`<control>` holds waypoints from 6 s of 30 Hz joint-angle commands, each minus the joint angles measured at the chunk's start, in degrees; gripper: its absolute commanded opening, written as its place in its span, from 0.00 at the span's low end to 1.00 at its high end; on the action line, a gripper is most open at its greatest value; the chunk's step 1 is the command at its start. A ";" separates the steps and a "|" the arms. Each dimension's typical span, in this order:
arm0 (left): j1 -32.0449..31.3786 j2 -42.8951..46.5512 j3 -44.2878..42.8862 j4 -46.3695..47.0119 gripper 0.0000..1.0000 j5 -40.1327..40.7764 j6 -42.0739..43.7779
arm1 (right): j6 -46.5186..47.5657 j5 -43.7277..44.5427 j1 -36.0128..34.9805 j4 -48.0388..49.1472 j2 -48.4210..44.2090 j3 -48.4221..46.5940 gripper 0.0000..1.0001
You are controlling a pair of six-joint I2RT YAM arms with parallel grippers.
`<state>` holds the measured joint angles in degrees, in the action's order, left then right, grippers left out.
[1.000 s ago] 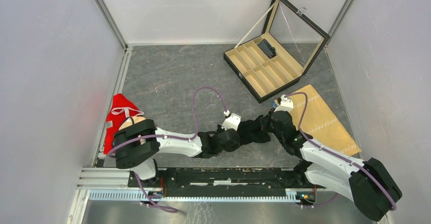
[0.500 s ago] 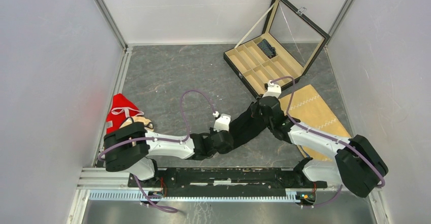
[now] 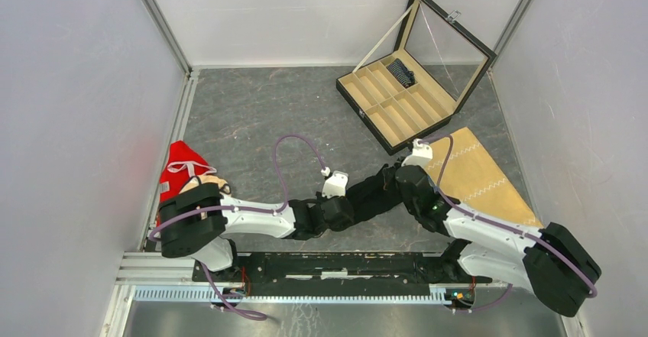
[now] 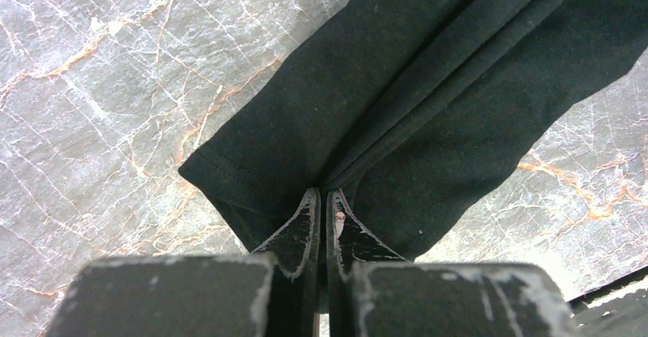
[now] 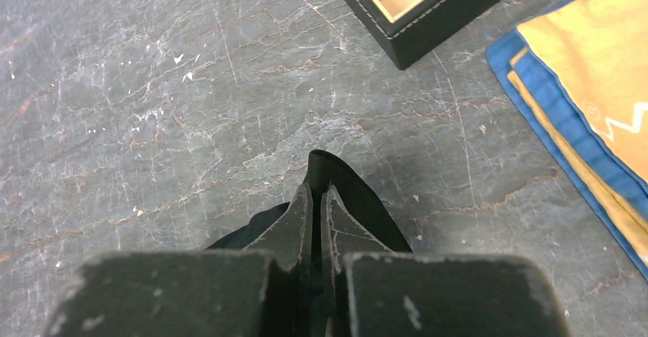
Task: Roll the underwear
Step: Fold the underwear at the center of the board.
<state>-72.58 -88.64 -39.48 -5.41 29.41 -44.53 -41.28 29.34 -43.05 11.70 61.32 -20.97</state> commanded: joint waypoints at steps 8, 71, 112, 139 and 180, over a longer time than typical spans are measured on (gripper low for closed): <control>-0.40 -5.13 2.69 -11.03 0.02 -5.05 -1.89 | -6.62 7.78 -1.22 1.07 -8.07 7.18 0.01; -0.90 18.14 -5.04 -30.11 0.02 5.09 -1.49 | 1.88 -3.69 0.21 15.97 15.43 -10.00 0.00; -0.99 6.44 4.27 -0.83 0.02 -14.34 6.57 | 3.26 -5.57 0.30 19.07 18.35 -6.18 0.00; -0.97 -6.01 4.69 0.83 0.02 -12.88 3.22 | -16.34 5.87 -4.84 15.01 2.38 13.95 0.00; -0.99 1.57 14.17 -4.47 0.02 -11.29 -10.51 | -5.65 6.08 -1.68 18.15 25.39 -2.10 0.00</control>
<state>-73.14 -82.56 -28.82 8.38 18.85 -54.41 -49.58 34.48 -45.41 28.03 87.44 -24.47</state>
